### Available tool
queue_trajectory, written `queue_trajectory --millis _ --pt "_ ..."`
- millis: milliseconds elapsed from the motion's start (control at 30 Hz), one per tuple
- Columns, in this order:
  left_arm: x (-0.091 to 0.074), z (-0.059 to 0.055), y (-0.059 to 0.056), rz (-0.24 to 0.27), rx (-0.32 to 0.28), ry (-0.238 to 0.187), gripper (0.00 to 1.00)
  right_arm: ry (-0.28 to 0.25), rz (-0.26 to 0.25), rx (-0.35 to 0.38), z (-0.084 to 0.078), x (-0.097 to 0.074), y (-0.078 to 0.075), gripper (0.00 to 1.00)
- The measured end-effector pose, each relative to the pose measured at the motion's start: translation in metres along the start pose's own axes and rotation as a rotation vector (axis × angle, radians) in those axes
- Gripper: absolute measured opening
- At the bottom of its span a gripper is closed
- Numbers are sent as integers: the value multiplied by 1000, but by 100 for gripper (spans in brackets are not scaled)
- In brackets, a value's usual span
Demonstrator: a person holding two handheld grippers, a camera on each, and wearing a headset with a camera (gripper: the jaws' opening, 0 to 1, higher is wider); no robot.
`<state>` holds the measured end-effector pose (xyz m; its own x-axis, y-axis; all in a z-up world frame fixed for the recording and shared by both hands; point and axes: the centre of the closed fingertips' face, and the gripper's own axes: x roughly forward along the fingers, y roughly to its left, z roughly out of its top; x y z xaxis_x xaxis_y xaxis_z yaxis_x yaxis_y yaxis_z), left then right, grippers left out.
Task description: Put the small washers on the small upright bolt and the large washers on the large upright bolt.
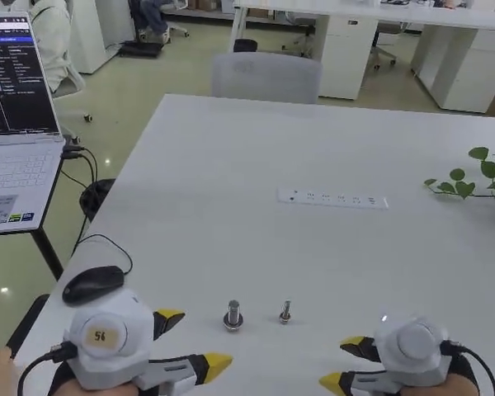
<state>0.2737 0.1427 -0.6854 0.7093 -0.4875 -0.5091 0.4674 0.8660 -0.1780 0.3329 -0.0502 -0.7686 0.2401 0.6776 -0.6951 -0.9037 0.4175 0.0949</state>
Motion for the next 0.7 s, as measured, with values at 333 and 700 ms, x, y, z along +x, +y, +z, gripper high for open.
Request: queue_trajectory --millis 333,700 --pt "-2 -3 4 9 7 7 63 -76 -48 40 5 -17 -3 57" --pt "0 -4 4 4 18 4 64 -65 -30 44 -2 -10 7 60"
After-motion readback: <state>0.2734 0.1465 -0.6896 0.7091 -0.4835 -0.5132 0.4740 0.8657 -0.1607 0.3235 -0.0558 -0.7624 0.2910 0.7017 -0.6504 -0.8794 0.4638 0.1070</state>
